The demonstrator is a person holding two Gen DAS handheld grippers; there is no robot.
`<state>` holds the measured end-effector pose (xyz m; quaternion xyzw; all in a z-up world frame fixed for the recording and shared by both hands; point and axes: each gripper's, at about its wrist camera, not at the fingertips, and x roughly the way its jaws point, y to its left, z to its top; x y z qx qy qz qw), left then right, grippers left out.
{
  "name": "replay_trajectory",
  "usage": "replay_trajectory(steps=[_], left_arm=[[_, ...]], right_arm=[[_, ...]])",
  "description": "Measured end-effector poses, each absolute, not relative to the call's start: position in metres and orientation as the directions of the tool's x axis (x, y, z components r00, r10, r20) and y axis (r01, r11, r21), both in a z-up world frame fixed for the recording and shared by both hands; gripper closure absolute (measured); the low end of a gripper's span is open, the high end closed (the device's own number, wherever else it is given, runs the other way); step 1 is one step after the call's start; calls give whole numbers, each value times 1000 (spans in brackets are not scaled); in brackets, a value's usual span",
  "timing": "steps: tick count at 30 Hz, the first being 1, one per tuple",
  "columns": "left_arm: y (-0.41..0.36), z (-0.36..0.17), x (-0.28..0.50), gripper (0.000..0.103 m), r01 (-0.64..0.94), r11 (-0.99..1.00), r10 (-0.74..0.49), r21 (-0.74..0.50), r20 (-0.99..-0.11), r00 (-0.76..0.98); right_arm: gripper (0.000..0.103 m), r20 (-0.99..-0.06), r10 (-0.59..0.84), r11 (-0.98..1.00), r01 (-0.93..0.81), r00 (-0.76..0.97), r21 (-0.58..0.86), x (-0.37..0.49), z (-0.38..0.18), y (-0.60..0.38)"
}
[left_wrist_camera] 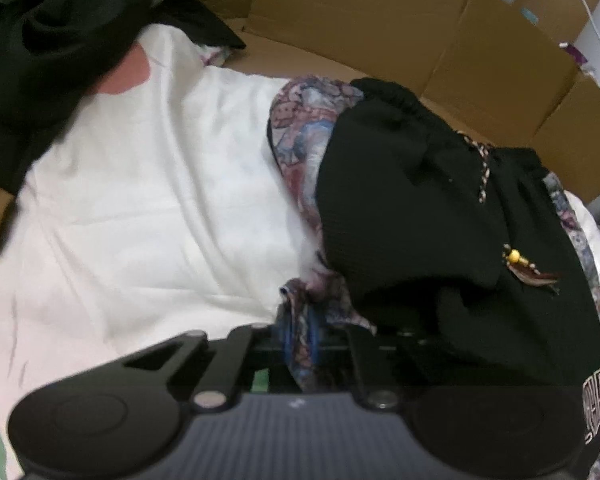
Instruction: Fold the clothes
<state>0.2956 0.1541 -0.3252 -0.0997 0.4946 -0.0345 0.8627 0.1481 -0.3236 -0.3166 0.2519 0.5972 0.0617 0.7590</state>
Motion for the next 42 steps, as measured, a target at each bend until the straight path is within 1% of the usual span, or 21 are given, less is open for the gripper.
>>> replay_trajectory(steps=[6, 7, 8, 16, 22, 29, 32, 36, 42], left_arm=[[173, -303, 265, 96, -97, 965, -151, -243, -819, 554], [177, -299, 259, 97, -109, 962, -150, -252, -814, 561], [182, -295, 253, 100, -120, 958, -149, -261, -811, 566], [214, -270, 210, 100, -214, 929, -118, -302, -789, 603], [241, -254, 180, 100, -299, 898, -66, -322, -772, 632], [271, -245, 151, 101, -402, 861, 25, -311, -765, 644], [282, -247, 137, 101, -449, 843, 64, -295, -774, 630], [293, -255, 123, 101, -485, 823, 74, -295, -792, 606], [300, -257, 104, 101, -514, 805, 92, -296, -794, 600]], right_arm=[[58, -869, 400, 866, 191, 291, 462, 145, -309, -320], [58, -868, 401, 866, 188, 292, 463, 145, -308, -319], [58, -867, 402, 866, 185, 294, 465, 145, -307, -317], [58, -859, 417, 867, 155, 298, 474, 139, -299, -305], [58, -849, 442, 859, 136, 289, 493, 136, -294, -290], [58, -837, 483, 850, 94, 258, 519, 137, -290, -263], [58, -833, 499, 847, 71, 241, 528, 138, -288, -250], [58, -833, 509, 847, 46, 219, 530, 141, -287, -235], [58, -858, 492, 868, -6, 148, 497, 148, -284, -218]])
